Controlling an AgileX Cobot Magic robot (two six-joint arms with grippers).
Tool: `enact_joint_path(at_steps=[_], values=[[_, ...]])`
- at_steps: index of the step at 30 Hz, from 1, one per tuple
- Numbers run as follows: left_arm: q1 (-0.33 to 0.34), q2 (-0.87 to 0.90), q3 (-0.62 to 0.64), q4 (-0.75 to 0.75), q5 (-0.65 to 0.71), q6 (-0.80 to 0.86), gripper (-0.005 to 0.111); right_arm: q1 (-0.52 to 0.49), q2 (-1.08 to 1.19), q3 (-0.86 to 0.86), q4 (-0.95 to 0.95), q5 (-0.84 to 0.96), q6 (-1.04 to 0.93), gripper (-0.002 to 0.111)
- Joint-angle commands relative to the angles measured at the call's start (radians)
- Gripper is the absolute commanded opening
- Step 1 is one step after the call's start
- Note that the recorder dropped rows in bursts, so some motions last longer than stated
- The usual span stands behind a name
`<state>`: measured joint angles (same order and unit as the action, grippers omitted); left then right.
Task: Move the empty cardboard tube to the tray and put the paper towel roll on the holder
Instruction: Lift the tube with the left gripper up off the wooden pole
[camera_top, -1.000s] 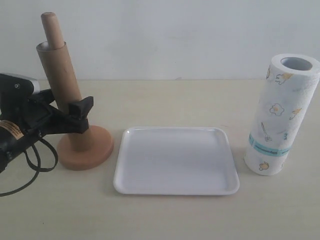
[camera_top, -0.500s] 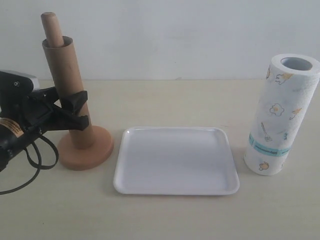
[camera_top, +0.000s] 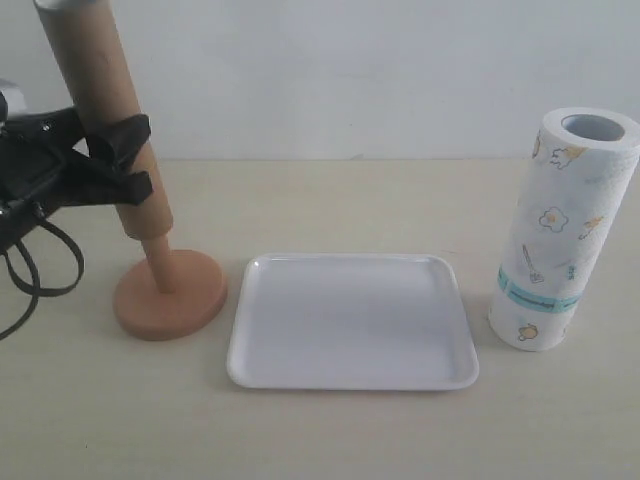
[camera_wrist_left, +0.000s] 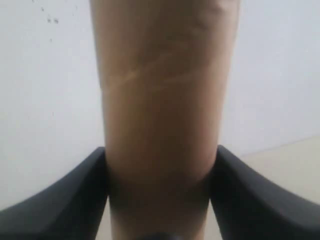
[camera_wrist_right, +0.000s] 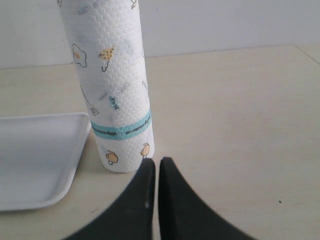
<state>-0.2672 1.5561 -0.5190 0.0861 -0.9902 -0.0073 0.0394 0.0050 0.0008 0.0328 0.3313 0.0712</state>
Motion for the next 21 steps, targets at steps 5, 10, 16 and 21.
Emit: enact_joint_path(at_steps=[5,10,16,21], values=[[-0.005,-0.258,-0.022,0.000,0.020,0.007,0.004,-0.007,-0.005,-0.001,-0.002,-0.006,-0.001,0.003],[-0.005,-0.433,-0.144,0.005,0.118,-0.030,0.004,-0.007,-0.005,-0.001,-0.002,-0.006,-0.001,0.003],[-0.005,-0.565,-0.347,0.220,0.509,-0.162,0.004,-0.007,-0.005,-0.001,-0.002,-0.006,-0.001,0.003],[-0.036,-0.607,-0.452,0.638,0.877,-0.476,0.004,-0.007,-0.005,-0.001,-0.002,-0.009,-0.001,0.003]])
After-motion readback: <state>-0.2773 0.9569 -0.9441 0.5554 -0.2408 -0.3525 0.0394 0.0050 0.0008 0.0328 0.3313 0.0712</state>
